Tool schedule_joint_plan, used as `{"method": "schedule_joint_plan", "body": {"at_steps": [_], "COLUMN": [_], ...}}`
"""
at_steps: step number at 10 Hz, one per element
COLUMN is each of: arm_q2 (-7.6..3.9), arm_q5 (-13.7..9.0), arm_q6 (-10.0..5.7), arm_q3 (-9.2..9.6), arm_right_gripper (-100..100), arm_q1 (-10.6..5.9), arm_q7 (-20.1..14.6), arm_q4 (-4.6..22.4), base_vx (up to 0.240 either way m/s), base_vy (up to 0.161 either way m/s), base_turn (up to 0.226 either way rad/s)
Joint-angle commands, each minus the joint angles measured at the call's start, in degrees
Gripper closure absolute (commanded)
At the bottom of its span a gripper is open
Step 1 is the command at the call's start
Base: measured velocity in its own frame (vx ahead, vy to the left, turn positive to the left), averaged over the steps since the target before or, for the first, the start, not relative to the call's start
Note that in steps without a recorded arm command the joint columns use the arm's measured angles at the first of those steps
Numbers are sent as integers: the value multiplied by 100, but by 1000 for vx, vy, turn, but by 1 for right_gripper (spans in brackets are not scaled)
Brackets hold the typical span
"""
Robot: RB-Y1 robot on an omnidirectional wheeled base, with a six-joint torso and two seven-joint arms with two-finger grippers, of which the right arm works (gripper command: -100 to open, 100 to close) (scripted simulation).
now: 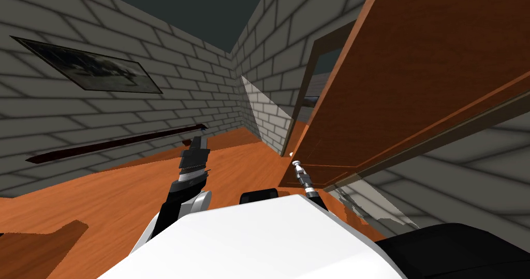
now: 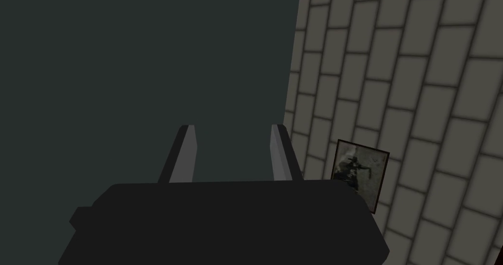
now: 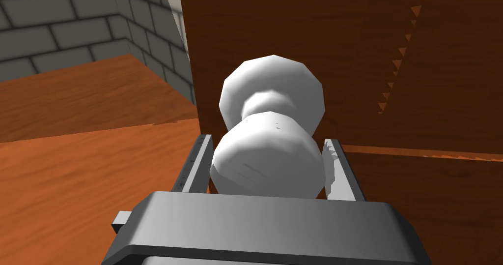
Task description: Pull the door open
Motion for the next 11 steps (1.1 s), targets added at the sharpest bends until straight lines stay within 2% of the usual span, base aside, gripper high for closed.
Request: {"method": "schedule_joint_plan", "body": {"at_steps": [1,11], "arm_q2": [0,-284], "arm_q5": [0,153], "arm_q6": [0,-553], "arm_q3": [0,389], "arm_right_gripper": [100,100], "arm_q1": [0,89], "arm_q7": [0,-402], "arm_q4": [0,285], "base_vx": [-83,-190], "base_vy": [-13,-44], "base_turn": [19,123]}}
